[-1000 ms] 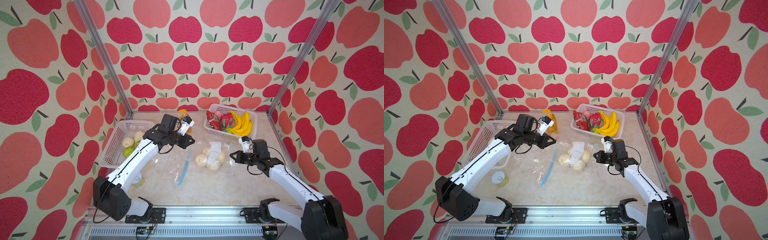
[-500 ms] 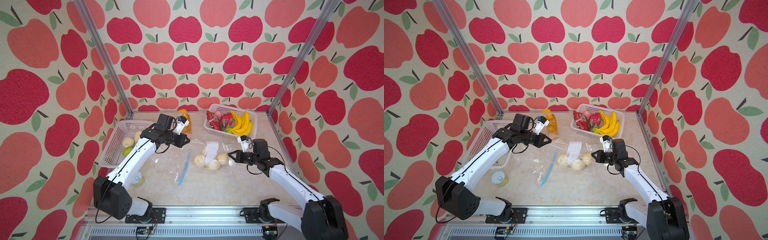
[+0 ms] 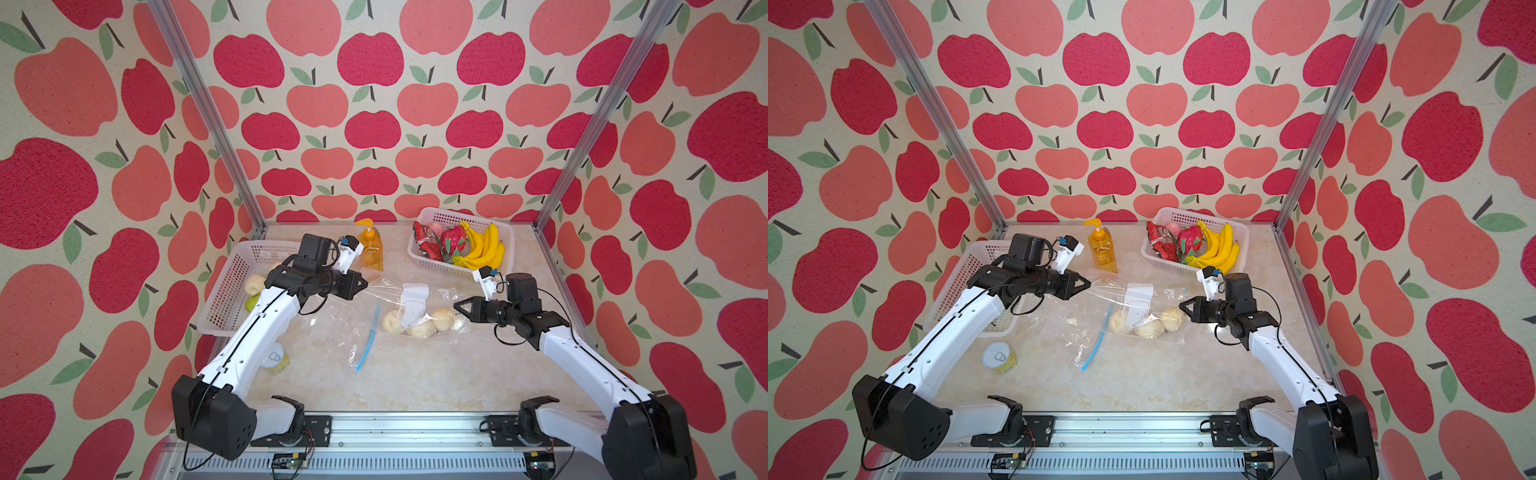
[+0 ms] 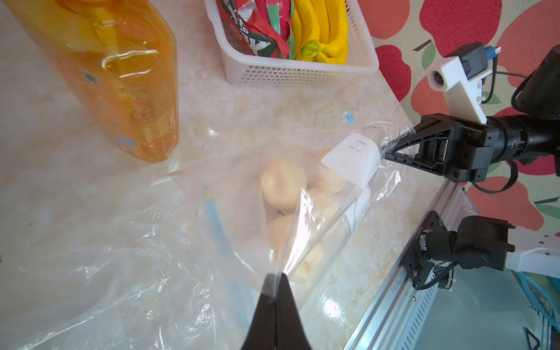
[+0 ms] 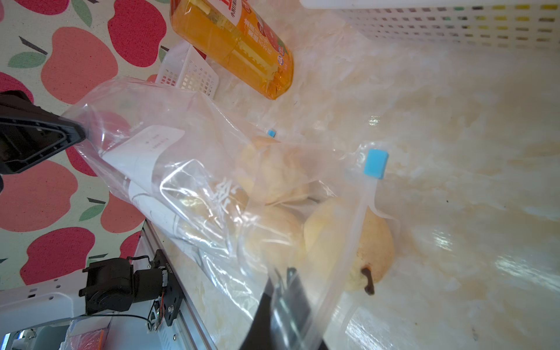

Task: Open the zip-top bag and take out the pear
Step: Adjust the zipper food storage bag at the center of the board.

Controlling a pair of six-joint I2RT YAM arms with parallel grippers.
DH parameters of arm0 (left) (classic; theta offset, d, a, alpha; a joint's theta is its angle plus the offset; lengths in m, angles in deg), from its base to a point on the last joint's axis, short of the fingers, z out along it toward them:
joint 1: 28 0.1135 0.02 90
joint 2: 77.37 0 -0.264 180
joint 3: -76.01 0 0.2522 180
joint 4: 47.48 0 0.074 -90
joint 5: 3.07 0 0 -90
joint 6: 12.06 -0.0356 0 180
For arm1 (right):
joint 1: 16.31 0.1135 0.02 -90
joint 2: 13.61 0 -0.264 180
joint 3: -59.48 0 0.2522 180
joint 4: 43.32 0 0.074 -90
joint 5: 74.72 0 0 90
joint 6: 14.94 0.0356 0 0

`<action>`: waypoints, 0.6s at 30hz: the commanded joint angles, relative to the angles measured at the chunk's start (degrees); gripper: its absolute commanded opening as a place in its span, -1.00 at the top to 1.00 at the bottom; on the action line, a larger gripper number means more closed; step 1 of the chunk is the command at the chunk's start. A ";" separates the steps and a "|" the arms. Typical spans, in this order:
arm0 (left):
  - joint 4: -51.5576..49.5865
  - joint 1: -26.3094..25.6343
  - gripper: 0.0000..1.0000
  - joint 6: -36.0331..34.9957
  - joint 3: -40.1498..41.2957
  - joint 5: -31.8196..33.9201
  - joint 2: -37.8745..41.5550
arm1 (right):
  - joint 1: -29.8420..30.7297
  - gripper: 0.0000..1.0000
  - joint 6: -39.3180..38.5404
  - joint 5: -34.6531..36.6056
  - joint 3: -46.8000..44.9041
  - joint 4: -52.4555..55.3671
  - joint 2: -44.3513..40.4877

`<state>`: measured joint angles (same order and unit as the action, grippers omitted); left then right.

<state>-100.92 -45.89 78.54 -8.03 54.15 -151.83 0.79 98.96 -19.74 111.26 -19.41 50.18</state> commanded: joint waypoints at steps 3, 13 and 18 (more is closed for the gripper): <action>1.22 1.28 1.00 0.33 0.34 0.53 -0.79 | -0.40 0.81 0.87 -2.35 1.96 1.55 -2.89; 0.07 1.27 0.47 0.05 1.14 2.79 -6.17 | -0.16 0.39 1.88 0.09 2.24 4.02 -0.90; 1.41 1.25 -0.10 0.98 2.87 4.93 -7.08 | -0.19 -0.04 0.35 5.63 5.88 11.27 -1.94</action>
<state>-100.07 -44.91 78.78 -5.89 56.91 -159.26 0.81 100.45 -18.43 113.47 -13.77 49.13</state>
